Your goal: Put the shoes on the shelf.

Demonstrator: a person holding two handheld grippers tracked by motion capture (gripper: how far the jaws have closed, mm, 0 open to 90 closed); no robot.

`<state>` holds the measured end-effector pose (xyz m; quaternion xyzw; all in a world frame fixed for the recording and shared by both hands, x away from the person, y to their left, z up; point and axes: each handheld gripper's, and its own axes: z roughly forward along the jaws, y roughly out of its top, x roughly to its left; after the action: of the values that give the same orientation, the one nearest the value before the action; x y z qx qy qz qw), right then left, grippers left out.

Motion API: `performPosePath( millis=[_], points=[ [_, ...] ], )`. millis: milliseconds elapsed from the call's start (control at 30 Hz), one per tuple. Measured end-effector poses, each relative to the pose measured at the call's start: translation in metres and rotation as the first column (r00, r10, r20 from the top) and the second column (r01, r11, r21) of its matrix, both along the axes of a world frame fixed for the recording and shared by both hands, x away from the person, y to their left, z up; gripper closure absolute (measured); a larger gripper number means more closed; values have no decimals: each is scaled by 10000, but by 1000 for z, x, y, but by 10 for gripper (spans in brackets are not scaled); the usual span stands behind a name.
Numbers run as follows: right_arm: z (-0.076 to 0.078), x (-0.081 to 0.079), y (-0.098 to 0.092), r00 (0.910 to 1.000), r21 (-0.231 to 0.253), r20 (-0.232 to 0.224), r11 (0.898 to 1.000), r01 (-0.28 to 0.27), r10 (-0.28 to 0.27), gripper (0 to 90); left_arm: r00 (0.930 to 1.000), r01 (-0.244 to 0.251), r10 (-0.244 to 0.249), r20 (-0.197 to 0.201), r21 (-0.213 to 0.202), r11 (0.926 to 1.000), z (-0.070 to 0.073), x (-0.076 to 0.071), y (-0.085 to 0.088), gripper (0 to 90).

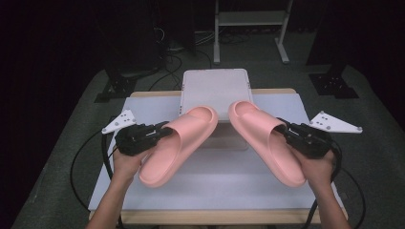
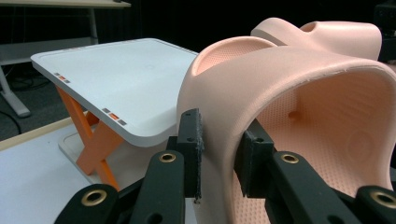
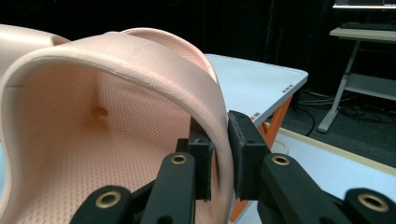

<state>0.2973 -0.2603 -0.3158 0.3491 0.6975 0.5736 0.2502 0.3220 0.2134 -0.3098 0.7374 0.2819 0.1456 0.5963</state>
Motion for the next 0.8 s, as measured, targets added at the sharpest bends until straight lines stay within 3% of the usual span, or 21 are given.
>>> performPosePath(
  millis=[800],
  points=[
    [12,32,14,9998,-161,-56,9997,187,-188,796,9995,-280,281,-128,87,9996,7,29,-6,739]
  ],
)
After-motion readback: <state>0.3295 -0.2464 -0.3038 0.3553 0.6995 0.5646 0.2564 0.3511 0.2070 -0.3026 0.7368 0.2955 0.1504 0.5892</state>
